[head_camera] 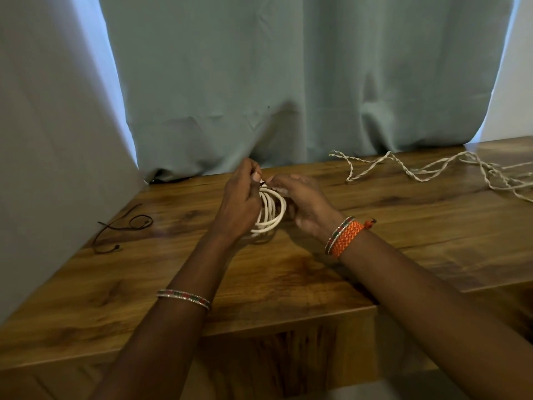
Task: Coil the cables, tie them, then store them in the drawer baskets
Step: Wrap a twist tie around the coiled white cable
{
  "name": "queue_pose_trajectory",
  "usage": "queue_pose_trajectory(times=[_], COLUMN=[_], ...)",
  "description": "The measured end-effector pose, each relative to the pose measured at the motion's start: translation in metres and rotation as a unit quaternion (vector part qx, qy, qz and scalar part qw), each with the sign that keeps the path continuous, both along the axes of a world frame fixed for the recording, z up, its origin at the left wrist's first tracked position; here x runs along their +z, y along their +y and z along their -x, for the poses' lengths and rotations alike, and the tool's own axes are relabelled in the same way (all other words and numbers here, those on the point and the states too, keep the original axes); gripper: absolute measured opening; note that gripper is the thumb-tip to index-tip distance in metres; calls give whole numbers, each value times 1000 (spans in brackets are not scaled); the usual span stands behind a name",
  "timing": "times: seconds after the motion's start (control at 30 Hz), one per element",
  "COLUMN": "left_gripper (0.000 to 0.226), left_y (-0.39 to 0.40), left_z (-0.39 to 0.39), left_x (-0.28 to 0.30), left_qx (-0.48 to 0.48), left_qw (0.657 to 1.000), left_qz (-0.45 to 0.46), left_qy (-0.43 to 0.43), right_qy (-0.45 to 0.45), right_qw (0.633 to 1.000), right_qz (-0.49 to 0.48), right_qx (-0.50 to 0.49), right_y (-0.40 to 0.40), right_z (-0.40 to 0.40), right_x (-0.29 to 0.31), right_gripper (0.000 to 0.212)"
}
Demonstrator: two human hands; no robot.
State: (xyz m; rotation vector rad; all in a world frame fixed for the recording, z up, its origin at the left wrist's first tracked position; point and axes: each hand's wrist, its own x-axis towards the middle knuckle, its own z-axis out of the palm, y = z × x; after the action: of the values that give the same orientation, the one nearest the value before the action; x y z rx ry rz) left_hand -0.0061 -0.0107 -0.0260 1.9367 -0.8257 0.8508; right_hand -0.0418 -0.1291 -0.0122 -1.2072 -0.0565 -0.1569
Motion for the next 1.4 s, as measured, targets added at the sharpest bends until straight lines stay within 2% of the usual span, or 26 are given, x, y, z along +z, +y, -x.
queue_pose_trajectory(times=[0.2, 0.37, 0.47, 0.53, 0.63, 0.7, 0.77, 0.87, 0.97, 1.1, 1.27, 1.33, 1.4], left_gripper=[7, 10, 12, 13, 13, 13, 14, 14, 15, 16, 19, 27, 31], left_y=[-3, -3, 0, 3, 3, 2, 1, 1, 1, -1, -5, -4, 0], left_z=[2, 6, 7, 8, 7, 5, 5, 6, 7, 9, 5, 10, 13], left_x=[0, 0, 2, 2, 0, -1, 0, 1, 2, 5, 7, 13, 16], left_qx=[-21, -20, -7, -10, -14, -14, -15, -17, -21, 0, 28, -12, -29], left_qw=[999, 999, 999, 998, 998, 998, 998, 998, 998, 987, 970, 961, 969], left_qz=[20, 20, 2, -15, -28, -22, 3, 23, 49, 145, 191, 181, 110], left_qy=[-16, -38, -51, -53, -56, -61, -65, -64, -24, 63, 149, 208, 218], right_qy=[72, 44, -33, -86, -131, -159, -159, -99, -57, -85, -111, -117, -124], right_qw=[990, 993, 996, 980, 932, 897, 903, 959, 980, 973, 952, 948, 947], right_qz=[-89, -75, 70, 175, 338, 406, 387, 247, 170, 178, 219, 224, 240], right_qx=[83, 79, 43, 38, -22, -72, -98, -97, -81, -123, -183, -193, -176], right_y=[-3, 1, -2, -11, -22, -21, -17, -11, -7, -8, -6, -8, -10], right_z=[3, 8, 9, 7, 4, 3, 3, 0, -2, -4, -3, -1, 0], right_x=[3, 1, 4, 7, 9, 10, 11, 12, 11, 12, 9, 9, 7], right_gripper=[18, 28, 24, 12, 4, 4, 12, 24, 23, 27, 25, 23, 24])
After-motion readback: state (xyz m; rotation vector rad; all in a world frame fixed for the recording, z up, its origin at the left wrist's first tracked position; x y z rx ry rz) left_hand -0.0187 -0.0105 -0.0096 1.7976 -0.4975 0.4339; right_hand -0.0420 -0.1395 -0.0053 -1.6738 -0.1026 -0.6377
